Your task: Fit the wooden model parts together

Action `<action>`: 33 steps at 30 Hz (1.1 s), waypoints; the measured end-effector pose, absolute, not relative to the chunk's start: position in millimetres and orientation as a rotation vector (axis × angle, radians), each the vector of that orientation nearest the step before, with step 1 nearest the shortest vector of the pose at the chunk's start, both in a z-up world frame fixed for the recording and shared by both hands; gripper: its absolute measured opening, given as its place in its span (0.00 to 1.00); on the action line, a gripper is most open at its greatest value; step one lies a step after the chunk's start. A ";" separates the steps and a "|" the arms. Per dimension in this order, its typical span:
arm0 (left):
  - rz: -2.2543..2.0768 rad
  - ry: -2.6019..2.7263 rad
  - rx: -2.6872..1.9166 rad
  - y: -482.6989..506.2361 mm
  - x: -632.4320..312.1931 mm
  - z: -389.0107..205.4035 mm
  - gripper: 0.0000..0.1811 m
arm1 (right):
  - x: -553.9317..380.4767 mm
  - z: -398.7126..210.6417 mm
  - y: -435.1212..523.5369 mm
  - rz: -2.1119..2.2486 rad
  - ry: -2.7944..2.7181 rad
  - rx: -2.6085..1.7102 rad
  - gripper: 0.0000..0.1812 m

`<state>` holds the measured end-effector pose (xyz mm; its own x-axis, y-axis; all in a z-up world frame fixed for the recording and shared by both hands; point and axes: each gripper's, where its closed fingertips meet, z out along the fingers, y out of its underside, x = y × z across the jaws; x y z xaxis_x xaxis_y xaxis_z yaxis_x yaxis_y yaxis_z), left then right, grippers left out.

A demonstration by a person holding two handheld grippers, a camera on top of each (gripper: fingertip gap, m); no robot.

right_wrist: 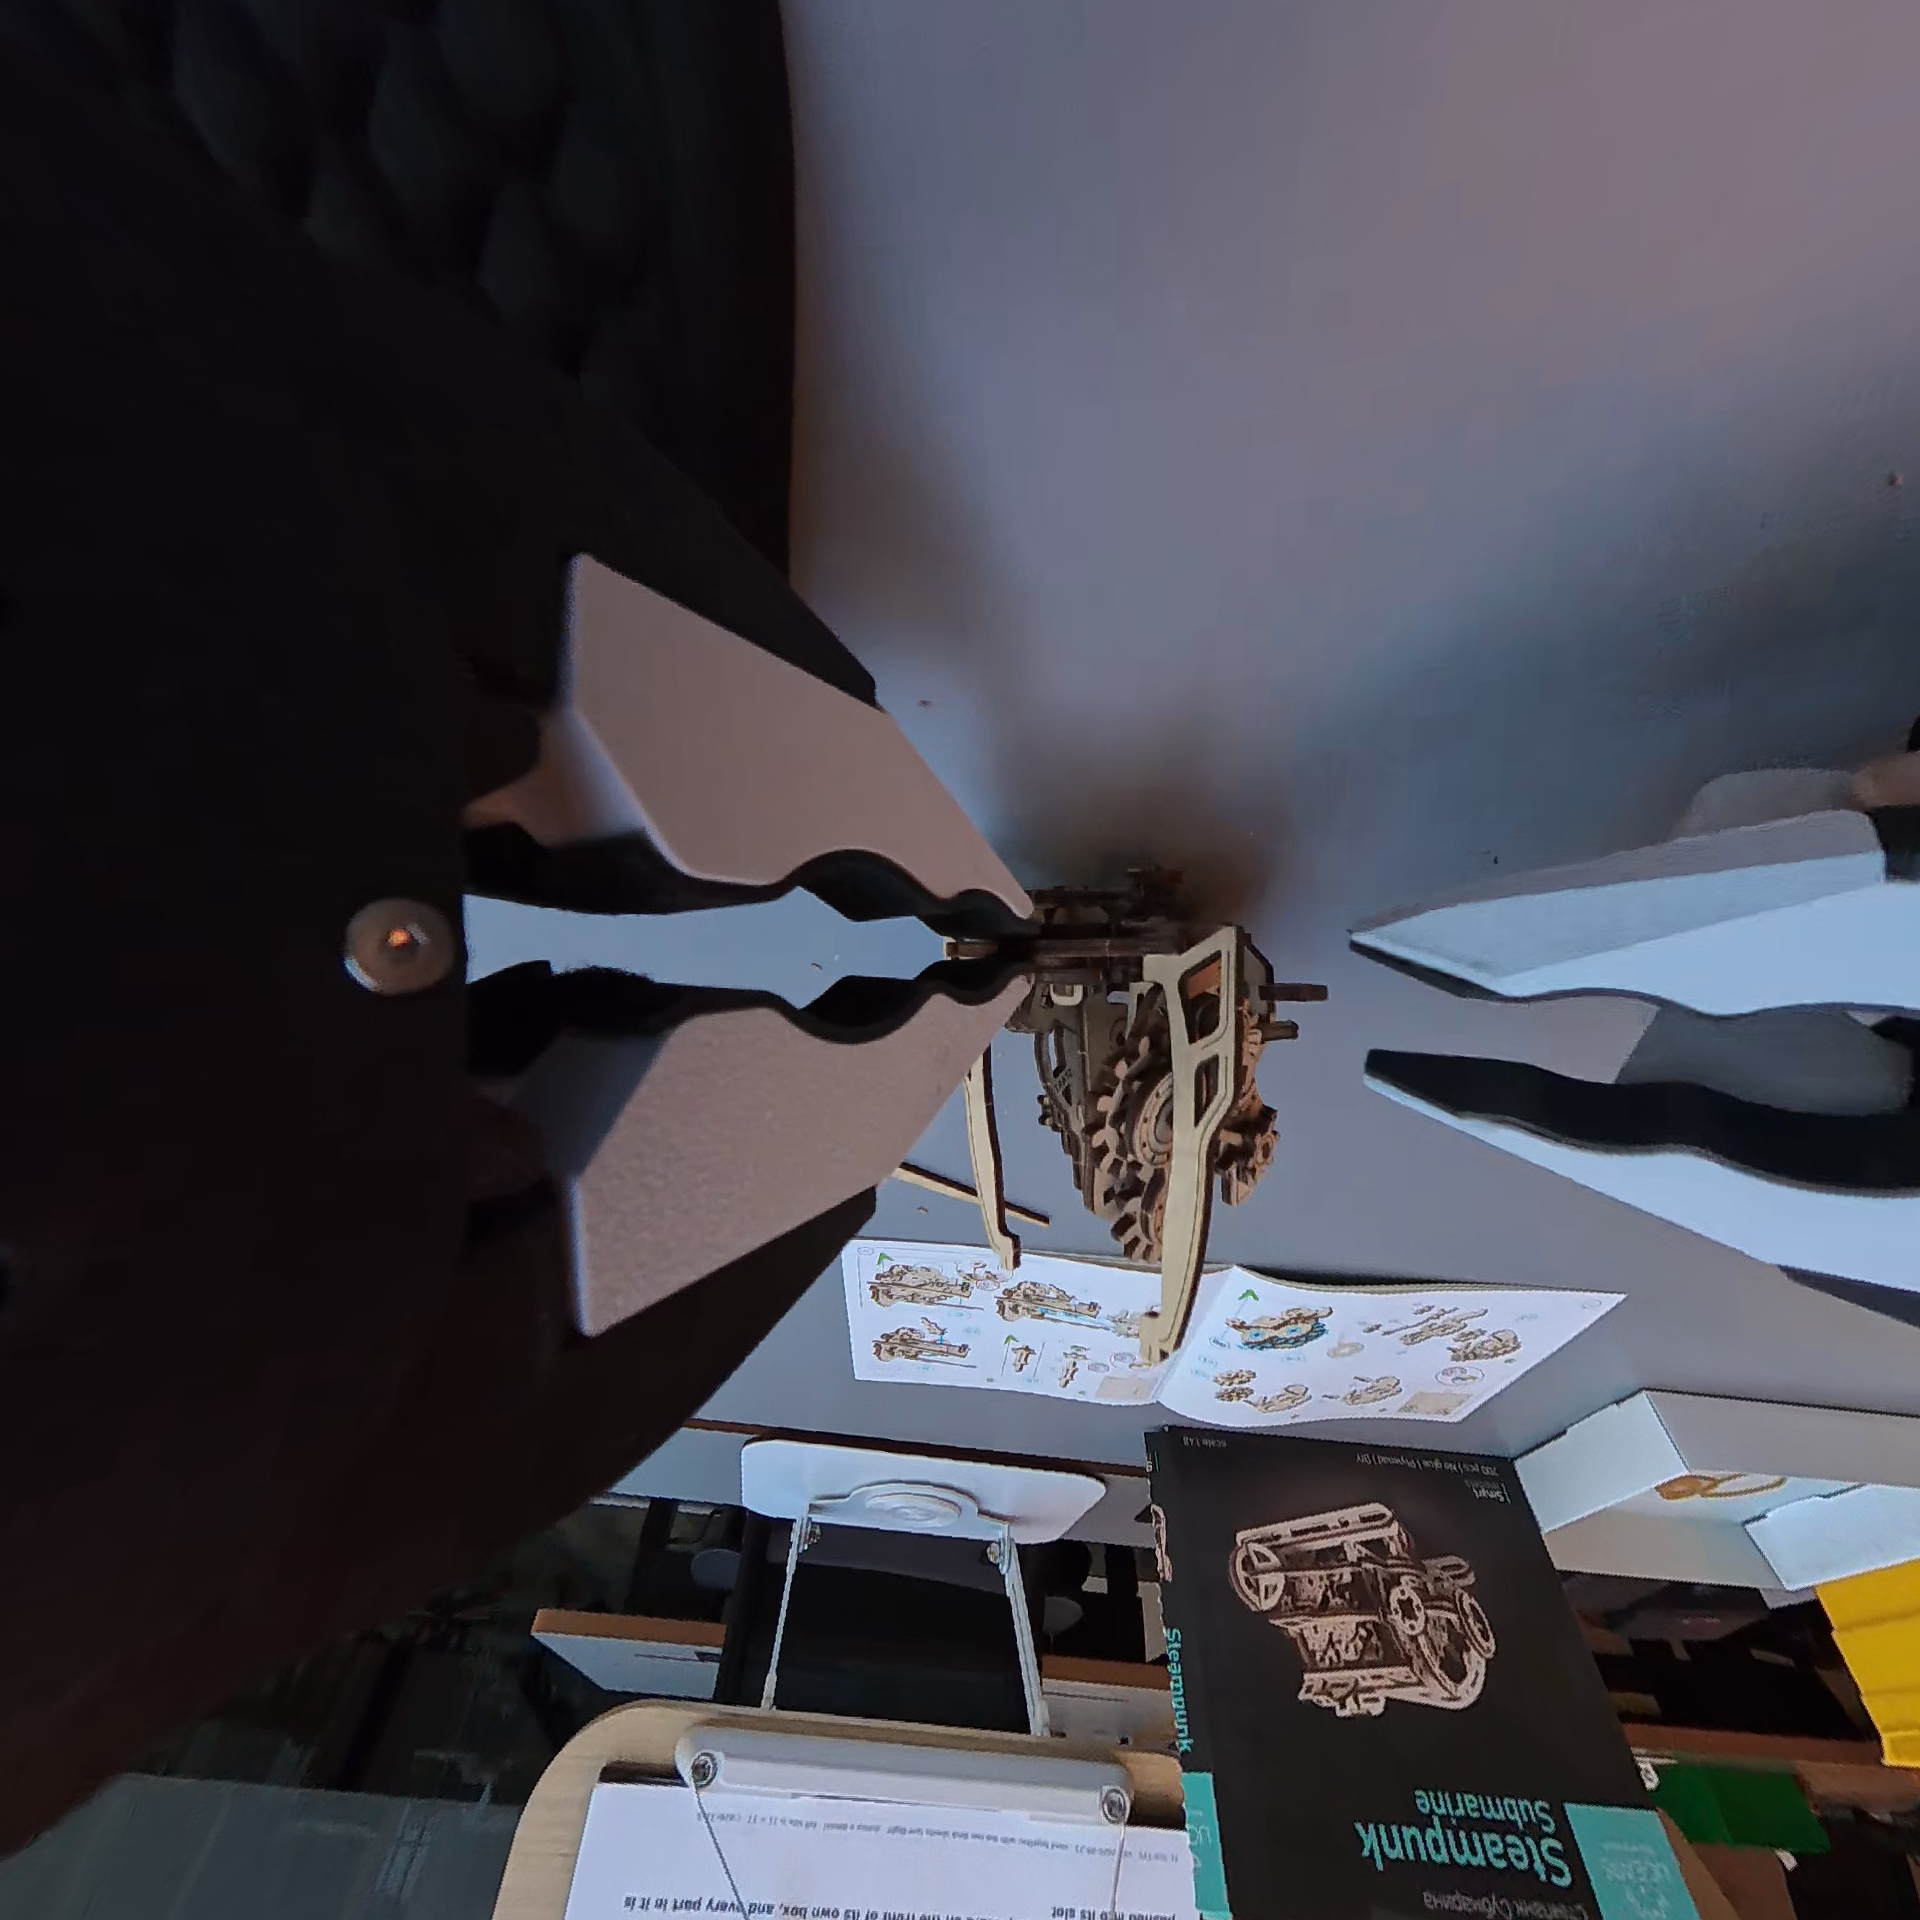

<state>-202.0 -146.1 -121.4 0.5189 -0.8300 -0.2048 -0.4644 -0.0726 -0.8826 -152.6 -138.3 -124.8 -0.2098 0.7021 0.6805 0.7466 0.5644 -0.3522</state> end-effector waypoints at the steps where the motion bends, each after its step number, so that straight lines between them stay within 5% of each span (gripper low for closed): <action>1: -0.426 1.117 -1.692 -146.9 -198.1 -121.2 0.14 | -152.9 -125.0 -138.4 -0.072 -1.954 -1.167 0.01; 22: -0.223 1.239 -1.545 -138.3 -191.3 -125.1 0.01 | -157.9 -120.1 -135.0 -0.025 -2.028 -1.192 0.01; 33: -0.306 1.192 -1.568 -135.5 -195.7 -121.9 0.00 | -158.3 -94.9 -127.3 0.536 -1.878 -1.494 0.10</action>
<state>-195.7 -135.5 -121.9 0.4626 -0.8032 -0.3753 -0.5233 0.0943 -0.8469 -158.3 -127.3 -94.9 -0.1205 0.9616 0.2465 0.6867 0.2601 -0.6789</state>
